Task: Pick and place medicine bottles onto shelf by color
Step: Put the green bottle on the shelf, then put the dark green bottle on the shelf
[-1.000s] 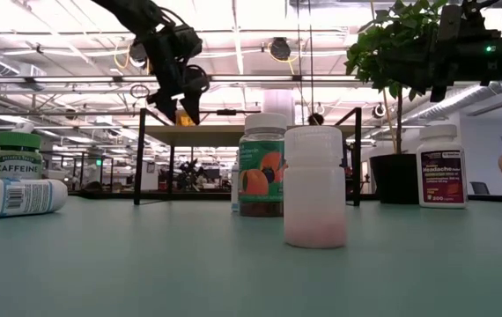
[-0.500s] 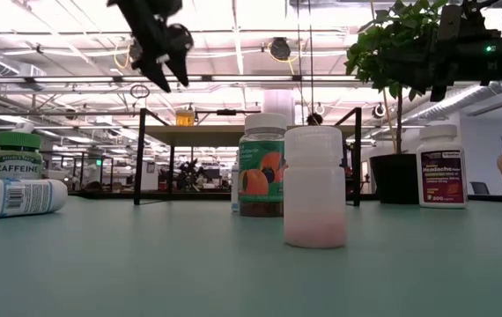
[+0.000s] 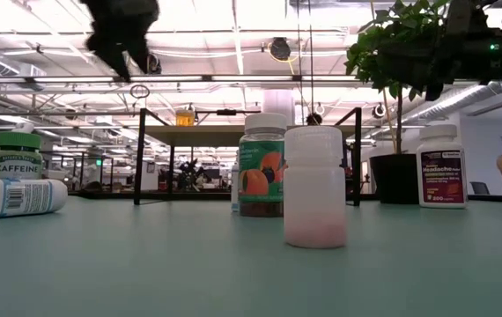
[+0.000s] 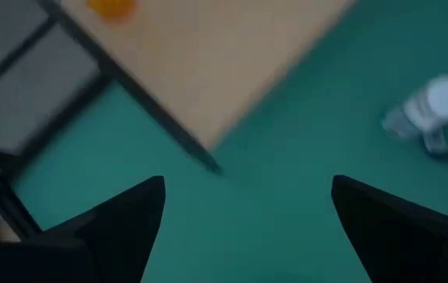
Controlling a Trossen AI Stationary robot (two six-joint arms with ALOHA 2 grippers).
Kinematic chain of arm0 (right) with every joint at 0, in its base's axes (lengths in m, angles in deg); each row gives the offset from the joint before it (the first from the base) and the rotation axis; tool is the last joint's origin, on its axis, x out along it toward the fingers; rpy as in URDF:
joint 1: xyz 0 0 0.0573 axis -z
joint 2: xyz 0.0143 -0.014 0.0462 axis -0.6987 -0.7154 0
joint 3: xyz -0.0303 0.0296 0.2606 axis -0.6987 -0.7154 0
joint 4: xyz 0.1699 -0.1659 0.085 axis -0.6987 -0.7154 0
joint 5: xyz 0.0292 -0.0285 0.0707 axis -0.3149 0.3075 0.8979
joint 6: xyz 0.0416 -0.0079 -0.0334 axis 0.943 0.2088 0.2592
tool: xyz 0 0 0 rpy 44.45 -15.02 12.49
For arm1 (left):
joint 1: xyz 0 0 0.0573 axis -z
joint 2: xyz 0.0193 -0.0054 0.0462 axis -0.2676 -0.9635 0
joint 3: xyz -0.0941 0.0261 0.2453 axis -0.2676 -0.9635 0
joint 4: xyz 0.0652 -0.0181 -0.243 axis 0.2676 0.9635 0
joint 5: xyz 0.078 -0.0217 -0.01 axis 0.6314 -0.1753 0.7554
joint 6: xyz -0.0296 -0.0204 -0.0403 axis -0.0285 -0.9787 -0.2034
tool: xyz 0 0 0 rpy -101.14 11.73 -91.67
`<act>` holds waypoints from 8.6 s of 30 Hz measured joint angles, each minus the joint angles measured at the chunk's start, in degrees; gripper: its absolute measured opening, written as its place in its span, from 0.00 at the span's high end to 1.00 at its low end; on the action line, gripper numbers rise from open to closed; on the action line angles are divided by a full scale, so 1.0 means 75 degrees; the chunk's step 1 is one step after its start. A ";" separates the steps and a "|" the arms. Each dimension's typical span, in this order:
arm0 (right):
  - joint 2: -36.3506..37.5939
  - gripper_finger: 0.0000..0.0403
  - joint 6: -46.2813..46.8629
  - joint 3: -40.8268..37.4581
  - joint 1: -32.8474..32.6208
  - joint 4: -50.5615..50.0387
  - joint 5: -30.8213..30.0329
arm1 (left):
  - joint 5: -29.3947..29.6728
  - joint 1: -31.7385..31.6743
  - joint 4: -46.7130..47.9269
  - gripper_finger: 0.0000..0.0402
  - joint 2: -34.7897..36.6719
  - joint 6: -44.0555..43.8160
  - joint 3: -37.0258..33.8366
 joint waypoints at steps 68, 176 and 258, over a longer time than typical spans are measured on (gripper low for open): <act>-0.0292 0.44 -0.0108 0.0000 0.0000 0.0463 0.0023 | -0.0552 0.4069 0.0833 0.49 0.0460 -0.6162 -0.3351; -0.0301 0.44 -0.0137 -0.0003 0.0020 0.0236 0.0000 | -0.0899 -0.3198 0.0635 0.41 -0.3488 0.3223 0.3840; -0.0691 0.44 -0.0356 0.0000 0.0012 0.0977 0.0597 | -0.1503 0.2534 -1.1489 0.10 -0.3595 0.4340 -0.2915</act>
